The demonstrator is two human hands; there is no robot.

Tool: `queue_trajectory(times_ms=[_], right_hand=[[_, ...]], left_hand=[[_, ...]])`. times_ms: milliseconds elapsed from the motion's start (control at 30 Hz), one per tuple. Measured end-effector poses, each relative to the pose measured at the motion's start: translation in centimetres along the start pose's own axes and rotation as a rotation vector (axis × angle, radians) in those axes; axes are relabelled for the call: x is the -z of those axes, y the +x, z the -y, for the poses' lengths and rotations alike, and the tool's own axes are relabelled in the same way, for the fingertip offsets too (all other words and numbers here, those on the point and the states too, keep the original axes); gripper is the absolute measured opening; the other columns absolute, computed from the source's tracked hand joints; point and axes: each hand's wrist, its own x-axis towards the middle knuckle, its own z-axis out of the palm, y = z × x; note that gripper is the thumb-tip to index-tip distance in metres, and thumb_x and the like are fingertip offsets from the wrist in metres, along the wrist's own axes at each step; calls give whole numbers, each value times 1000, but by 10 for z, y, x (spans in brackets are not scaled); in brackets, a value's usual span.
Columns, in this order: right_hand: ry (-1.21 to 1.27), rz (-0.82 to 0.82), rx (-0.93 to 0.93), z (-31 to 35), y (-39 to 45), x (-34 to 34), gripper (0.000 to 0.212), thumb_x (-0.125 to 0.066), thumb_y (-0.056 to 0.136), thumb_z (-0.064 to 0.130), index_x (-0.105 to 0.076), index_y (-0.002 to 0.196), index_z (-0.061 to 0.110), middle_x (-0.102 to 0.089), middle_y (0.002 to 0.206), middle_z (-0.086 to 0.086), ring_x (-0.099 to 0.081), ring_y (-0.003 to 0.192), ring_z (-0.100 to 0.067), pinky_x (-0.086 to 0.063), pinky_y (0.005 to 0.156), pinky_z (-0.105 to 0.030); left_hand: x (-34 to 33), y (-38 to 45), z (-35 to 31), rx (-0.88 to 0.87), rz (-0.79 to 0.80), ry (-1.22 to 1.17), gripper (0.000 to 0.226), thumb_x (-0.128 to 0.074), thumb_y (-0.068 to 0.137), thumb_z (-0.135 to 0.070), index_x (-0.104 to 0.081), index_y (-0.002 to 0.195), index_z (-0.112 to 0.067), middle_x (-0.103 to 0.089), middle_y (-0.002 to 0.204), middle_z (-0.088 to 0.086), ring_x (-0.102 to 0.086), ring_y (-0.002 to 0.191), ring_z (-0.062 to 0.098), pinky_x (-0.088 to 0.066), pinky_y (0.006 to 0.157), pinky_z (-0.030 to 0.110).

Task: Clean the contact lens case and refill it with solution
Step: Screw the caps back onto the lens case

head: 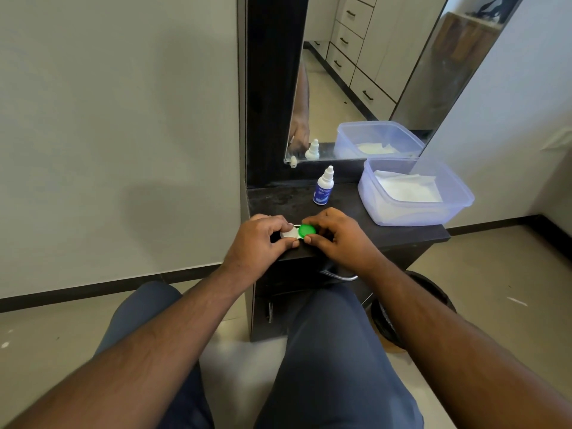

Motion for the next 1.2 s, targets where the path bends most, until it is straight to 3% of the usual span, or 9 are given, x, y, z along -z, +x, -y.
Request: queue_trajectory(times_ms=[133,400,600,800,967,1100,1200], right_hand=[[-11,-41,-40,5,-3,-4,37,-67,87,23,-62,123,17,-51,100,8,-49,87,-3,-36,78,-10],[-48,-121,-95,15,-8,-11,38,-65,88,24,-60,125,15,-50,100,5,-49,92,-7,-36,82,-17],[-20,-160,-49,16,-12,-10,37,-69,85,24,-64,120,13,-53,96,6,-51,87,-6,-33,74,-4],[57,-120,-57,15,-13,-6,48,-72,82,22,-59,127,12,-58,106,0,-55,94,-9,-42,82,-15],[120,-88,-112,15,-13,-1,61,-75,79,24,-51,135,14,-54,111,3,-55,100,-10,-44,85,-16],[-151,-62,7,30,-14,6,70,-72,80,35,-40,142,25,-44,127,5,-35,117,-13,-32,99,-27],[-225,-57,124,66,5,8,68,-69,81,39,-40,141,28,-41,131,5,-32,121,-14,-27,103,-30]], left_hand=[[-1,1,1,14,-1,0,32,-80,74,-20,-74,104,-12,-70,103,-2,-58,94,11,-48,79,23],[0,-2,-6,-2,-4,18,30,-79,74,-17,-74,103,-8,-73,99,2,-61,89,19,-51,79,36],[0,-7,-4,-6,3,45,30,-77,78,-22,-72,106,-12,-72,101,2,-59,91,18,-49,83,41],[-1,-8,-3,30,3,97,43,-75,79,-31,-66,119,-19,-69,109,-1,-56,98,12,-46,82,27],[3,-11,-8,89,-4,155,59,-77,76,-33,-58,130,-17,-65,123,2,-54,108,15,-42,85,23],[25,-16,1,70,-10,244,60,-78,74,-35,-60,128,-15,-63,127,3,-50,117,19,-36,92,23],[59,-15,19,48,-48,373,53,-77,75,-35,-64,122,-16,-61,129,3,-46,123,23,-36,99,30]])
